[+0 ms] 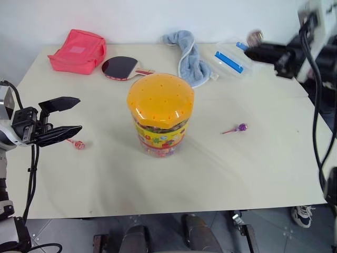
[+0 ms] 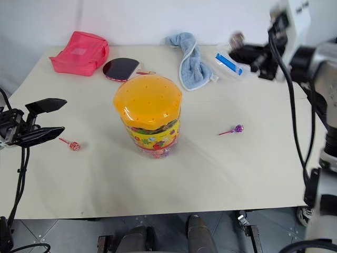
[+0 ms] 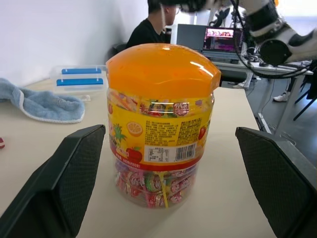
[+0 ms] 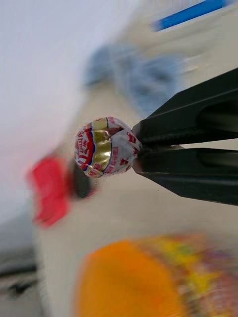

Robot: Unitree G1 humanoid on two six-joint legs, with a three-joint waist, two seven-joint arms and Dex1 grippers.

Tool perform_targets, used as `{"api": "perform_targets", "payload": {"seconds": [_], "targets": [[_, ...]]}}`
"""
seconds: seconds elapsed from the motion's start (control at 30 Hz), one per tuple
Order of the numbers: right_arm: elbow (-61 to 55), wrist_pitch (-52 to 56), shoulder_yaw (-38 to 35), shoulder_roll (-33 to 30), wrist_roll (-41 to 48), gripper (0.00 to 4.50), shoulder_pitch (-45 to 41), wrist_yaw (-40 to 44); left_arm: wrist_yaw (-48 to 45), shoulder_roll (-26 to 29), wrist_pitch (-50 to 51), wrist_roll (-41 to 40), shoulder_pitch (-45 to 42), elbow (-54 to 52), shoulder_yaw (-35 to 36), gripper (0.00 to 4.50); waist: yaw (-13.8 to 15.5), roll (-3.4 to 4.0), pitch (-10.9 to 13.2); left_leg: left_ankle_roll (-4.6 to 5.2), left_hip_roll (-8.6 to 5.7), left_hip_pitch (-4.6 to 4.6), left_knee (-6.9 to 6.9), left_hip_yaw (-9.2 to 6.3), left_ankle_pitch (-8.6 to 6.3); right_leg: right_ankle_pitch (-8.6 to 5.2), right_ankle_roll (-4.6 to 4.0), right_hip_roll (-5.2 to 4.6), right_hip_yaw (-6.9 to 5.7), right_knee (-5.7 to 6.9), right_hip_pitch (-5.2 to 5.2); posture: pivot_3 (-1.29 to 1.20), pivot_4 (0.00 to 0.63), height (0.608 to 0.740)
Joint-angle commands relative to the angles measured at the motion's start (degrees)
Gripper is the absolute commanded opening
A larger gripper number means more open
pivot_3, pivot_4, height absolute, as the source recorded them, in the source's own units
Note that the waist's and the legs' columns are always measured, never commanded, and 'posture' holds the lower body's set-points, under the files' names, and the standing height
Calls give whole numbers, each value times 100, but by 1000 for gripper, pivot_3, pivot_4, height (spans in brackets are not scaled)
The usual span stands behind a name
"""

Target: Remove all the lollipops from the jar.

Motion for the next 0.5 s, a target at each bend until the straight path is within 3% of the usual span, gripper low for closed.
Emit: {"api": "perform_targets", "payload": {"seconds": [0.03,0.27,0.5], "targets": [[-166,35,-256,-493,-210,44,762,12,-418,130,-73,-29,-88,-11,52,4500,11,0,0,0,-1,0,-1,2,0,0,0,0,2,-1,0,0,150,740],[323,207,-307,-803,-703,44,2499,-369,-402,96,-85,-7,-123,38,-17,4500,-1,2,1,0,1,3,-1,6,0,0,0,6,8,1,-1,0,150,740],[1344,-163,-113,-440,-1100,44,2634,-667,-128,171,45,133,-85,62,-87,4500,-10,5,3,0,1,9,0,11,0,0,1,9,13,2,0,0,150,740]]}}
